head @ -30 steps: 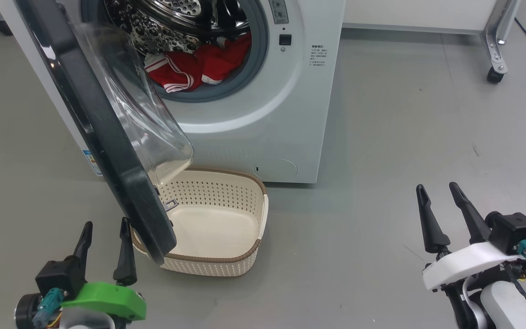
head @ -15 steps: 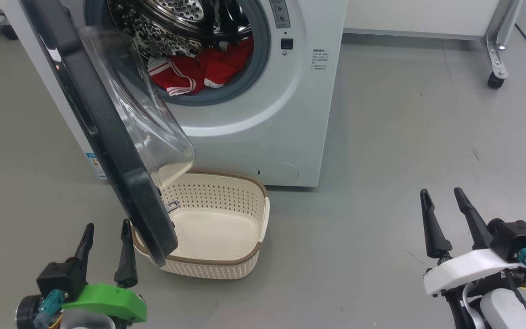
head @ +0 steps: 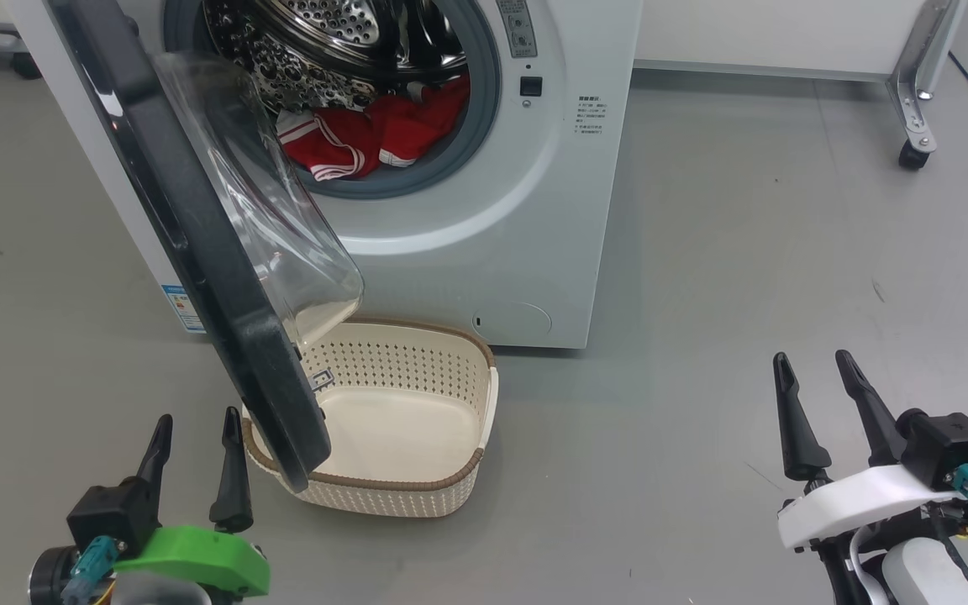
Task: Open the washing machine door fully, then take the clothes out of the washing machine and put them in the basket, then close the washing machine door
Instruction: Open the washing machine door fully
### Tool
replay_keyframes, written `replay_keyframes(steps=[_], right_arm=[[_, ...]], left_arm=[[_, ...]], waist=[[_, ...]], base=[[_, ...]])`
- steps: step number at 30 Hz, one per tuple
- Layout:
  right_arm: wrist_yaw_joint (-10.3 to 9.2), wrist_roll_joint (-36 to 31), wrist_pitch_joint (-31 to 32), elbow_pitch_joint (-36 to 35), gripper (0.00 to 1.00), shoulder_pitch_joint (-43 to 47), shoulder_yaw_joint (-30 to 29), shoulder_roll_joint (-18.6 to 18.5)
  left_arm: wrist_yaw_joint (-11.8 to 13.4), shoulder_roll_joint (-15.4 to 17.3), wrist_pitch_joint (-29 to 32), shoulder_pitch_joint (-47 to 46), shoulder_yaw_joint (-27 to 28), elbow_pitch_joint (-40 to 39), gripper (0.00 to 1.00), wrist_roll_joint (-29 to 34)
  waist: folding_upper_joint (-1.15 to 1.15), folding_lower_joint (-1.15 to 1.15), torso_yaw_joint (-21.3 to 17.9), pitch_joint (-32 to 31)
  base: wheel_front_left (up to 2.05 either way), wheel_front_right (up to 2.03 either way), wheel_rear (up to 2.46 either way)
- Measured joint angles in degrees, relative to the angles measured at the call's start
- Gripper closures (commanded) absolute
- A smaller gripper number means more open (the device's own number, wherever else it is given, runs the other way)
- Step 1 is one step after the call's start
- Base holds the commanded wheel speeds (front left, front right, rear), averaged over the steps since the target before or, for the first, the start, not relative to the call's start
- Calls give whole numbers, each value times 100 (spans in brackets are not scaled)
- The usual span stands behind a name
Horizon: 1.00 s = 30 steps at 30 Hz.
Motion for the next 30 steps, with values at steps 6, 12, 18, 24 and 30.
replay_keyframes(steps=[6,12,18,24,30], right_arm=[[52,-73,0,-3,0,58,-25,36],[53,-124,0,-4,0,100,-77,68],[85,-167,0,-13,0,101,-112,97],[115,-198,0,-13,0,101,-156,146],[130,-224,-2,-12,0,101,-208,205]], left_arm=[[-36,-2,0,24,51,-3,0,-1],[-42,-3,0,49,52,-3,100,-11],[-51,-5,0,53,31,-13,100,-18],[-92,-10,0,47,148,-245,100,-13],[-92,-20,-18,-199,521,-892,100,27]], waist=[[0,0,1,-1],[0,1,3,10],[0,0,5,52],[0,0,5,82],[0,0,9,88]], base=[[0,0,0],[0,0,0],[0,0,0],[0,0,0],[0,0,0]])
